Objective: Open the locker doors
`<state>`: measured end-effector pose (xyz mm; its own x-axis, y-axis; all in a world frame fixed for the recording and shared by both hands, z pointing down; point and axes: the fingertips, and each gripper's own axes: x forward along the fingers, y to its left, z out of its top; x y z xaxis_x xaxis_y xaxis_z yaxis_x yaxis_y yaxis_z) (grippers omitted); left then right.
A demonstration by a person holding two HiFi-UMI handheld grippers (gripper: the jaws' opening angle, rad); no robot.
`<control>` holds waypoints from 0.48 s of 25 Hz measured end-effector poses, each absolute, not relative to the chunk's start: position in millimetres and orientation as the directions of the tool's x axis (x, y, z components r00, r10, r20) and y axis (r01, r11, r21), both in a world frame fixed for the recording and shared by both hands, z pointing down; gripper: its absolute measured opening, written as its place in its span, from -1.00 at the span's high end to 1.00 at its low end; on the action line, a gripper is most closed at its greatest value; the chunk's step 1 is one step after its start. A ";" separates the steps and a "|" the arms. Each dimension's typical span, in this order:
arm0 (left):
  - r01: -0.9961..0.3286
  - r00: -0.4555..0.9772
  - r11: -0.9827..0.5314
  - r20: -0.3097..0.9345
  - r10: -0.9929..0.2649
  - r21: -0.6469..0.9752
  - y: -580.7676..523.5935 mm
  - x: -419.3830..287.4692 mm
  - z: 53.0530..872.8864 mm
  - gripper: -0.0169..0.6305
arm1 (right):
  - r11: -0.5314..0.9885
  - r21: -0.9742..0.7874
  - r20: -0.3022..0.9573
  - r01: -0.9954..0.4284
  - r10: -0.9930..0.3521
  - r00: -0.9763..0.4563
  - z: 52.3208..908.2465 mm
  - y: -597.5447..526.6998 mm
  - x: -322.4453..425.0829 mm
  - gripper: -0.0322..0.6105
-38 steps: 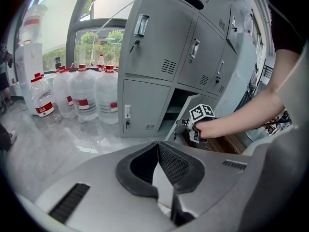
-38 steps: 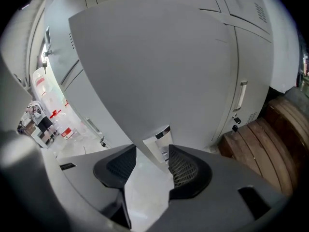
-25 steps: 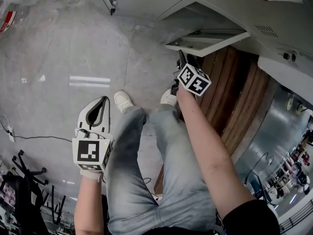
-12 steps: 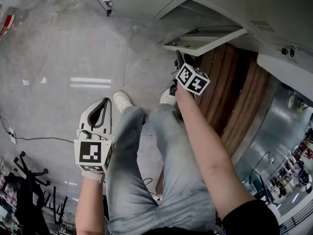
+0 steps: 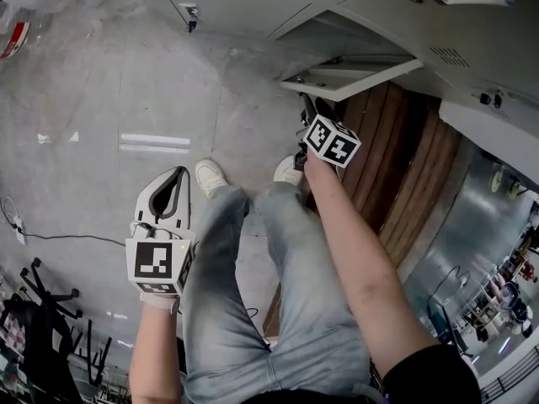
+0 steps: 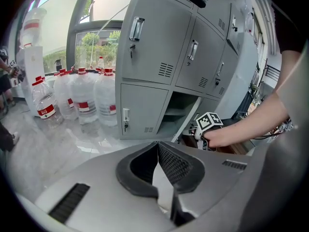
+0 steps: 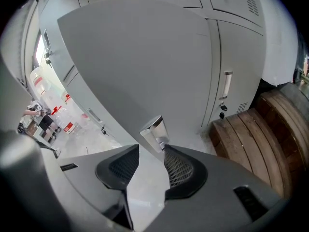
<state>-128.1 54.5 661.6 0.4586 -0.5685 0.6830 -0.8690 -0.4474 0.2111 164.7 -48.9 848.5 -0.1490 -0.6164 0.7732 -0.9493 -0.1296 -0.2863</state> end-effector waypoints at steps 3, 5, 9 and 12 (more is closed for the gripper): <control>-0.867 0.462 -0.452 0.679 -0.571 0.209 52.9 -124.0 655.2 0.89 | -0.105 -0.292 0.779 -0.951 -0.603 -0.172 842.0 -42.1 162.5 0.35; -0.867 0.463 -0.452 0.673 -0.577 0.209 51.2 -122.1 648.2 0.89 | -0.082 -0.292 0.779 -0.953 -0.598 -0.188 832.1 -37.4 159.3 0.43; -0.869 0.465 -0.447 0.658 -0.592 0.211 49.2 -116.4 627.8 0.89 | -0.019 -0.294 0.770 -0.956 -0.597 -0.225 798.0 -27.6 148.7 0.67; -0.870 0.465 -0.444 0.650 -0.601 0.213 42.7 -111.7 614.8 0.89 | 0.070 -0.301 0.762 -0.951 -0.582 -0.284 771.5 -25.7 131.9 0.79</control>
